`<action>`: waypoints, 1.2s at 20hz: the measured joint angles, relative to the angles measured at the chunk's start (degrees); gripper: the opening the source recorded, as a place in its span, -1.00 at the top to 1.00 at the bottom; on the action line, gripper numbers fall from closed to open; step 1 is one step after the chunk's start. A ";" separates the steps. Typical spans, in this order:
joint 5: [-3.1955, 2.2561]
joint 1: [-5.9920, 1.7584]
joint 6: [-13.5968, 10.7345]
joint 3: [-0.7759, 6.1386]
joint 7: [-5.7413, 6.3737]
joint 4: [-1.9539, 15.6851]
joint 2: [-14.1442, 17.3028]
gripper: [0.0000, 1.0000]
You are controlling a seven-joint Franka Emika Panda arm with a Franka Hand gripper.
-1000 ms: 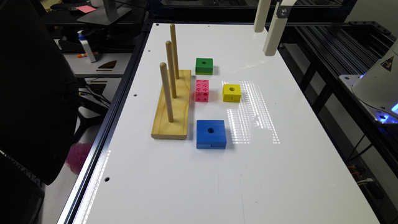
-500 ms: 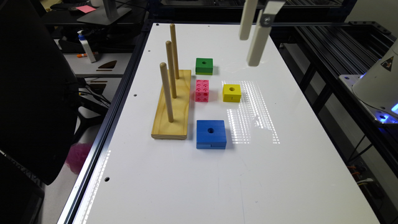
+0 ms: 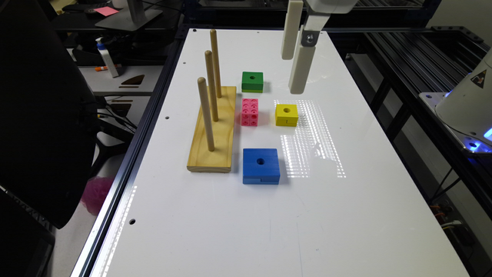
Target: Pick up blue block.
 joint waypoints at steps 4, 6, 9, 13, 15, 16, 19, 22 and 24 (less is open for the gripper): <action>0.00 0.00 2.13 0.01 0.00 -0.84 2.42 -1.00; 0.00 -0.01 4.41 0.01 0.00 -1.04 4.67 -1.00; 0.00 -0.01 6.37 0.01 0.00 -1.00 6.74 -1.00; 0.00 -0.02 6.57 0.01 0.00 -1.14 7.08 -1.00; 0.00 -0.02 7.47 0.01 0.00 -1.57 7.89 -1.00; 0.00 -0.02 8.62 0.01 0.00 -1.86 8.80 -1.00; -0.02 -0.02 11.14 0.01 0.00 -2.00 11.17 -1.00; -0.02 0.02 12.50 0.05 0.01 -1.85 12.32 -1.00; -0.02 0.07 12.61 0.28 0.15 -1.41 12.51 -1.00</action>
